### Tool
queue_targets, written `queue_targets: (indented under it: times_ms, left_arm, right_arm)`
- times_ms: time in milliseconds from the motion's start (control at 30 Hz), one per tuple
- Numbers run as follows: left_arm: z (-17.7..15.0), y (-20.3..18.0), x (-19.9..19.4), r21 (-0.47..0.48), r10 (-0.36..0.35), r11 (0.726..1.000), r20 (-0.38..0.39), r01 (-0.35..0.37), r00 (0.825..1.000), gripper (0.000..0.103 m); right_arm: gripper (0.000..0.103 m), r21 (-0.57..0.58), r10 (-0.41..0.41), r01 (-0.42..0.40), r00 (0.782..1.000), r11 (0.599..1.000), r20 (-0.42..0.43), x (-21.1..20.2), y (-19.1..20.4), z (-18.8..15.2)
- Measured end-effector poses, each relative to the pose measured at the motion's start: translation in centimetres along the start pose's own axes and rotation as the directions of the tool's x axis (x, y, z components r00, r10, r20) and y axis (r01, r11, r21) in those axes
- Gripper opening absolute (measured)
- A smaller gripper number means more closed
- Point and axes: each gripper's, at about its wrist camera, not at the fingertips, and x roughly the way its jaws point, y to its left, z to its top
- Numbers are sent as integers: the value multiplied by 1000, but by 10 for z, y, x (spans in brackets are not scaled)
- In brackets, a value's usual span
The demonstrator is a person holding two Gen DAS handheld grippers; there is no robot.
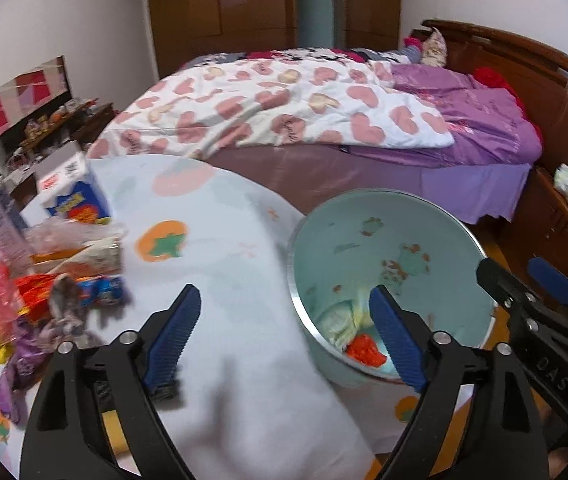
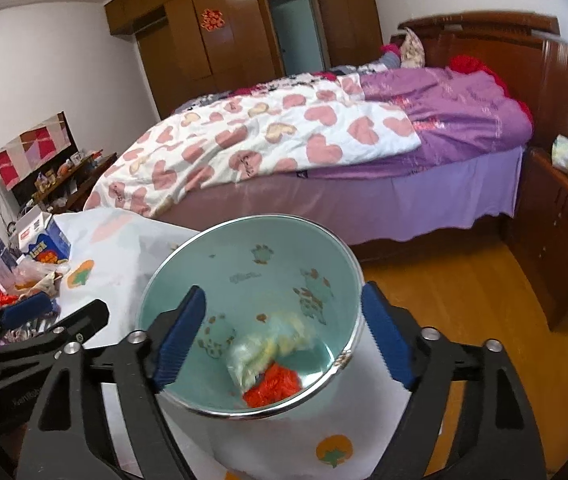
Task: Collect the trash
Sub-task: 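Move both tools back to the table toward the sponge and purple wrapper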
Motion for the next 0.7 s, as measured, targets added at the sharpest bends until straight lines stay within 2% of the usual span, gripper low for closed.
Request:
queue_targets:
  times_ms: [67,167,233,367,700]
  left_arm:
    - [-2,10,-8,-11,26,1000,14,-26,1000,90]
    - [-7,29,-21,-26,78,997,35,-77,996,96]
    - [-10,41,-28,-38,105,994,45,-103,993,96]
    - [-20,66,-40,-77,152,986,55,-148,987,97]
    - [-48,132,-55,-172,246,955,0,-242,969,97]
  right_arm:
    - [90,-23,-16,17,1000,1000,25,-6,11,-2]
    - [92,-41,-34,38,995,998,99,-18,29,-8]
    - [93,-50,-19,25,994,998,111,-20,37,-9]
    - [94,-131,25,-15,997,991,73,-21,64,-9]
    - [94,-169,116,-117,993,979,-15,-23,115,-24]
